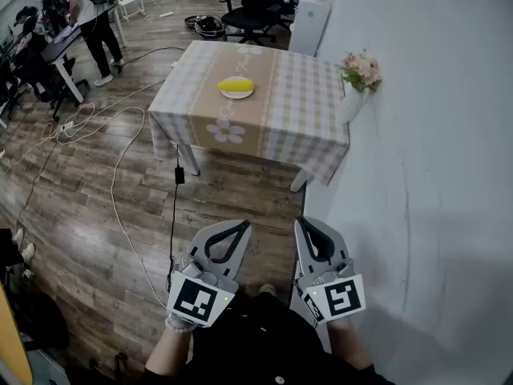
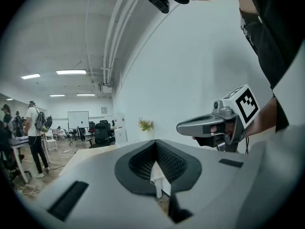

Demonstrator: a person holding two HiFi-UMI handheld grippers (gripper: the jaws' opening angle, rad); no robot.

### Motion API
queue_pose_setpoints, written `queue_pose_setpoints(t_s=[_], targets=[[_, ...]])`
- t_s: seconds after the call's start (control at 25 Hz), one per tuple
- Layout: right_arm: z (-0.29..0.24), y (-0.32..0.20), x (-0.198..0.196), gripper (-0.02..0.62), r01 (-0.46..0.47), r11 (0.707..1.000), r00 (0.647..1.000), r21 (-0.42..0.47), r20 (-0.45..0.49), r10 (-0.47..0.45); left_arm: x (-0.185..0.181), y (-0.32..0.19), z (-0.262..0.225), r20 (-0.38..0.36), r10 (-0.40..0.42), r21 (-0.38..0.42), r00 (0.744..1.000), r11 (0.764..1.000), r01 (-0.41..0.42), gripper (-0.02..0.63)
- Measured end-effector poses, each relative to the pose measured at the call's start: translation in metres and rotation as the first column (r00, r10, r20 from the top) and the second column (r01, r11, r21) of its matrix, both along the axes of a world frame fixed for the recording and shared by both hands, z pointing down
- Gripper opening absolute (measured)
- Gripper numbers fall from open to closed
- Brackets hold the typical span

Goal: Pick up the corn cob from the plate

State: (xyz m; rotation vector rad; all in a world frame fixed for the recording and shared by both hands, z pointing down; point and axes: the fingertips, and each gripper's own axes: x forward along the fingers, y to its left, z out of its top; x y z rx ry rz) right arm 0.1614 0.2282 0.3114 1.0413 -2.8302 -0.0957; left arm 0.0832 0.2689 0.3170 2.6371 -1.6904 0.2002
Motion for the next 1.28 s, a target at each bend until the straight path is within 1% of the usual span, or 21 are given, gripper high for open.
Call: queue_pose_setpoints(t_s=[0.2,0.52,0.72,0.96,1.28], targets=[[0.001,0.0,-0.002,0.041,0.0,1.0,1.0,0.001,-0.002,0.0,-0.002,0.0,0.001,0.007,0.004,0.004,1.0,1.0,-0.004,0.012],[0.001,0.002,-0.006,0.041,-0.002,1.0,1.0,0.008,-0.014,0.002,-0.004,-0.001,0.001,-0.004,0.014,0.006,1.0,1.0,-0.014,0.012],[-0.001,0.002,-0.009,0.041,-0.017,1.0,1.0,-0.004,0.003,0.017,-0.008,0.0,-0.001,-0.007,0.026,0.008,1.0,1.0,-0.026,0.012],[-0.005,0.007,-0.022,0.041,-0.032,0.999,0.999,0.003,0.0,0.032,-0.023,0.004,-0.004,-0.003,0.039,0.013,0.999,0.999,-0.039,0.012],[-0.003,0.016,-0.051,0.041,-0.038,0.999,0.999,0.012,0.016,0.038,-0.053,0.013,0.0,0.008,0.039,0.016,0.999,0.999,-0.039,0.012]])
